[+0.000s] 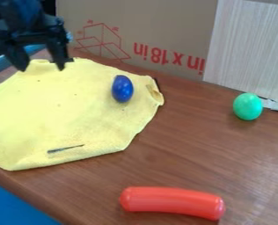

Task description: Fold the cloth from bottom left to top right

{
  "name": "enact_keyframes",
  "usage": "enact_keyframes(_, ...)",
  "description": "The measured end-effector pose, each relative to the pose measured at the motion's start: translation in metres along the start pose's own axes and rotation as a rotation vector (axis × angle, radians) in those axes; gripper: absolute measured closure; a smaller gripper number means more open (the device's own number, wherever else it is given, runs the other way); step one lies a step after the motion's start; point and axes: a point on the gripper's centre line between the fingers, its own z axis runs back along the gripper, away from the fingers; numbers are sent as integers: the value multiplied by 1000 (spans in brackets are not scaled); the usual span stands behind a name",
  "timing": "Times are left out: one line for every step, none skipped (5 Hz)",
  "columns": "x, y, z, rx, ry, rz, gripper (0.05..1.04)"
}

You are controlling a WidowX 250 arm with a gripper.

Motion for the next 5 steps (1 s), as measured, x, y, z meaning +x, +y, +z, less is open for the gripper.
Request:
enact_keyframes(-13, 32, -12, 10, -10, 23, 85)
enact_keyframes(-15, 55, -16, -23, -48, 14, 85)
enact_keyframes(-16, 70, -22, -28, -74, -7, 85)
enact_keyframes(-18, 83, -32, -34, -108, -23, 85)
enact_keyframes(-18, 91, -34, -21, -116, -30, 85)
